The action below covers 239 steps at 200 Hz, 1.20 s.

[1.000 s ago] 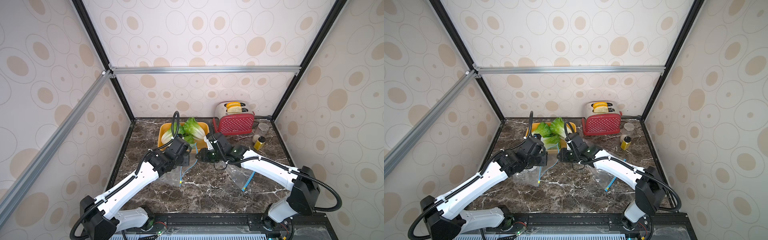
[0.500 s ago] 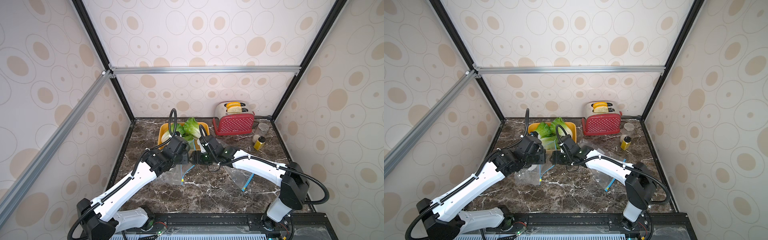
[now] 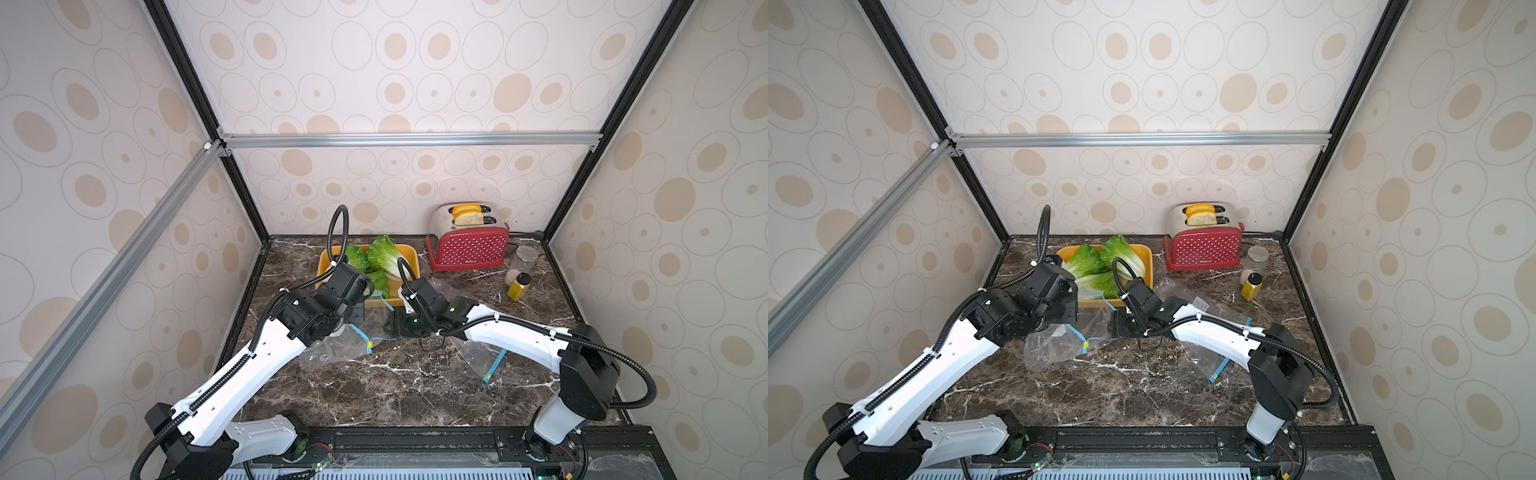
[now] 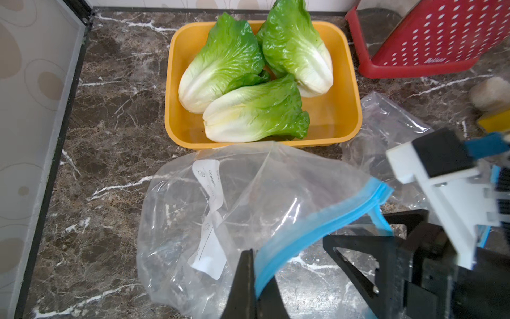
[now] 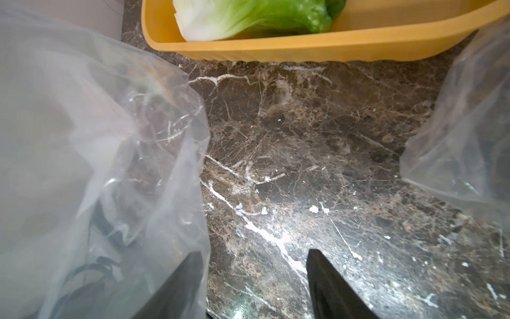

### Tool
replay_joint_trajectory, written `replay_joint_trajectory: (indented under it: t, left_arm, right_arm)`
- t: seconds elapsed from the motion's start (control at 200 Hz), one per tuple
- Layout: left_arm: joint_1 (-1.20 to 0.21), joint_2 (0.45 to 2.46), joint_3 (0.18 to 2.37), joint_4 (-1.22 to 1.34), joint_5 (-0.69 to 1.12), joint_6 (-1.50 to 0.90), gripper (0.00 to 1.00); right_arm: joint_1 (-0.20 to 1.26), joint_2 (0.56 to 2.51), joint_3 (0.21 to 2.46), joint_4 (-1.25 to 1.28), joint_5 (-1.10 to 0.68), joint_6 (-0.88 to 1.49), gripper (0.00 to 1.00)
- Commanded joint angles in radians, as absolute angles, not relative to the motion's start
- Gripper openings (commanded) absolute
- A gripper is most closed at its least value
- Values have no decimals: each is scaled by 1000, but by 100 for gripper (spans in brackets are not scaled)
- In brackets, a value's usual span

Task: Put the chinese cabbages into a zipper bag and zip it
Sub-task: Open the zipper of the food storage bag at the center of the board, then pick up the Chinese cabbage from the basket.

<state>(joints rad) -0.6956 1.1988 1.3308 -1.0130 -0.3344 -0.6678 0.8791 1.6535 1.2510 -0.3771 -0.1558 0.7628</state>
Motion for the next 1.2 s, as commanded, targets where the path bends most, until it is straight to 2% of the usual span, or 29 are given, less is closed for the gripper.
replay_joint_trajectory:
  t: [0.0, 0.135, 0.381, 0.541, 0.816, 0.941, 1.112, 1.192]
  left_arm:
    - [-669, 1194, 1294, -1047, -329, -669, 0]
    - [-606, 1169, 1228, -1016, -281, -669, 0]
    - [-585, 1177, 1218, -1067, -391, -658, 0]
    - [-527, 1184, 1218, -1043, -354, -639, 0]
    - [-430, 1180, 1208, -1008, -329, -607, 0]
    - [-429, 1170, 1194, -987, -341, -606, 0]
    - [-427, 1175, 1192, -968, -339, -610, 0]
    - [-427, 1176, 1185, -961, -340, -612, 0]
  right_arm:
    - [886, 1580, 1309, -355, -204, 712, 69]
    - [881, 1517, 1349, -352, -259, 621, 75]
    - [762, 1494, 1380, -373, -269, 633, 86]
    - [675, 1660, 1429, -313, -345, 618, 88]
    - [648, 1986, 1643, -275, -461, 515, 93]
    - [632, 2088, 1714, -278, -443, 491, 94]
    - [622, 2193, 1805, -284, -463, 473, 94]
    - [621, 2229, 1827, -259, -510, 471, 90]
